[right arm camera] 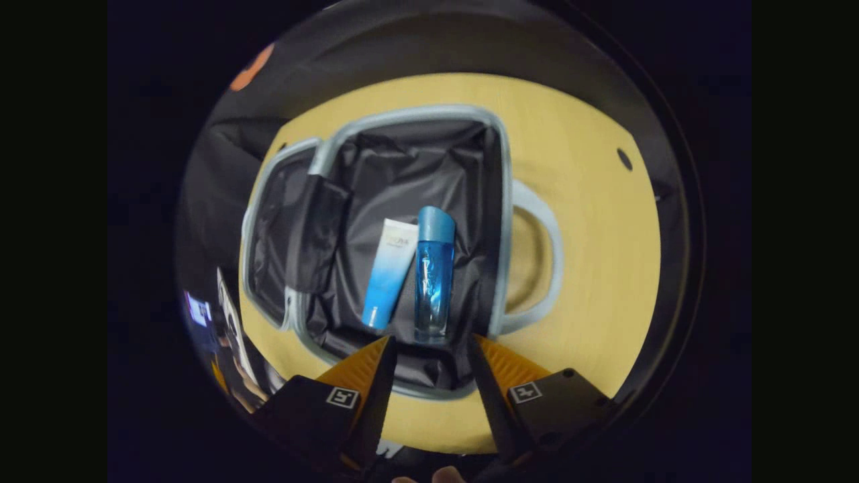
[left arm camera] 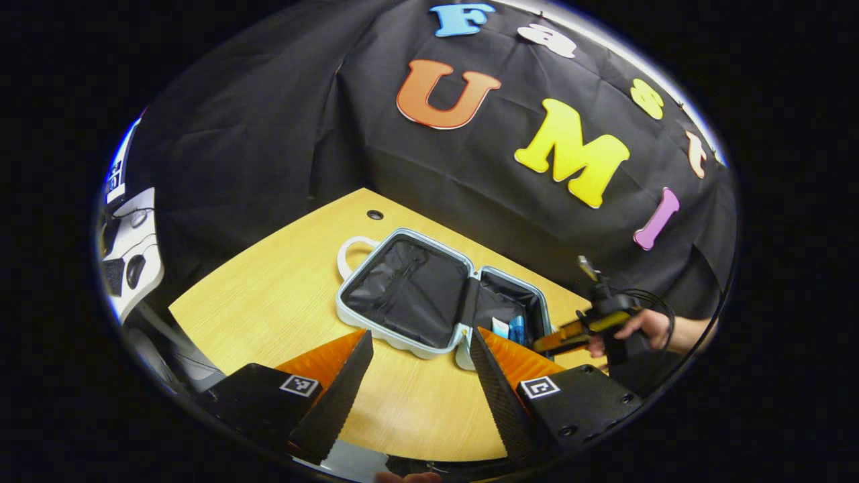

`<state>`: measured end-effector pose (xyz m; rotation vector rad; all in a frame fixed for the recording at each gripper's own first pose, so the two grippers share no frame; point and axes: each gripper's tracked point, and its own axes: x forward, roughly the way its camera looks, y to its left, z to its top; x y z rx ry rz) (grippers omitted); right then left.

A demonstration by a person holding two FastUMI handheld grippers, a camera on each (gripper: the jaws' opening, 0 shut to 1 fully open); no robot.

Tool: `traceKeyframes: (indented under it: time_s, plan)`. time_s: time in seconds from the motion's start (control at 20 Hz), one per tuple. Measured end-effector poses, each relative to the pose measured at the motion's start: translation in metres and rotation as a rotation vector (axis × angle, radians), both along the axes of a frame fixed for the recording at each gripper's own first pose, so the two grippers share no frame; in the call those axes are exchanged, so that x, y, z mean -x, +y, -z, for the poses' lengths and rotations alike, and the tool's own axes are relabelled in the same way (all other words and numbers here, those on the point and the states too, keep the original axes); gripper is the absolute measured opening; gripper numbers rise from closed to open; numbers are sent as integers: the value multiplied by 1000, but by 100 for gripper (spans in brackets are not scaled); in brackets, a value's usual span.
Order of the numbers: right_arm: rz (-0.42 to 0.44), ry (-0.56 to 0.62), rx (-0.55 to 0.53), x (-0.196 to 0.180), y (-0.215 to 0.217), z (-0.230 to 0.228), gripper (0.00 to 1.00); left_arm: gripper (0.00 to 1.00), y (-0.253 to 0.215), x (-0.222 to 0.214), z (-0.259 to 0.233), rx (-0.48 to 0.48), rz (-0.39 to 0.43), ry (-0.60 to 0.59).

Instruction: First open the suitcase, pack the skin care products into it, and then close the suitcase.

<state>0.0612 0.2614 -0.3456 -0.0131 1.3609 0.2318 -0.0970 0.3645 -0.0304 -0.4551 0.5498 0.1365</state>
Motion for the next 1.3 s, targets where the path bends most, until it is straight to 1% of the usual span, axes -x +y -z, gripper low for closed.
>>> traceKeyframes:
  time_s: [0.05,0.15,0.2,0.25,0.4,0.45,0.6,0.65,0.75,0.8,0.85,0.9,0.95,1.0,1.05,1.1,1.15,1.2,1.25,1.3]
  plan:
    - [-27,-95,-8,3,-12,-18,65,93,16,-17,10,-6,-2,20]
    - [-86,-302,-45,5,-35,-59,67,93,47,-49,27,-3,2,57]
    - [-107,-381,-49,11,-50,-78,67,93,63,-65,33,14,-11,75]
    - [-120,-446,-51,19,-64,-96,68,93,81,-82,43,36,-34,88]
    - [-96,-572,-52,43,-101,-137,68,93,122,-122,72,138,-114,161]
    - [-95,-604,-40,48,-110,-145,68,93,133,-134,87,142,-127,184]
    - [-65,-653,-13,61,-134,-161,68,92,155,-152,132,150,-179,299]
    - [-40,-653,2,62,-147,-162,68,92,159,-160,140,163,-189,301]
    - [43,-621,27,67,-172,-160,68,90,160,-172,152,200,-184,310]
    - [101,-603,16,69,-181,-162,63,90,163,-172,162,196,-181,330]
    - [160,-587,-4,69,-188,-164,68,89,163,-172,169,201,-176,350]
    - [214,-577,-21,69,-195,-166,64,89,161,-175,171,218,-167,353]
    - [259,-571,-39,70,-201,-169,68,88,157,-179,170,248,-159,345]
    - [294,-568,-62,71,-204,-172,64,87,154,-185,171,272,-153,336]
    - [322,-564,-91,71,-204,-174,68,67,149,-190,175,284,-150,333]
    - [344,-559,-111,72,-206,-176,64,63,149,-193,178,287,-149,340]
    - [359,-556,-126,73,-207,-176,68,57,147,-195,184,292,-147,349]
    - [367,-555,-127,74,-209,-176,68,47,145,-197,187,304,-149,358]
    - [365,-557,-123,75,-212,-176,68,34,147,-196,189,300,-167,376]
    - [362,-568,-113,76,-215,-176,63,24,149,-196,189,290,-179,379]
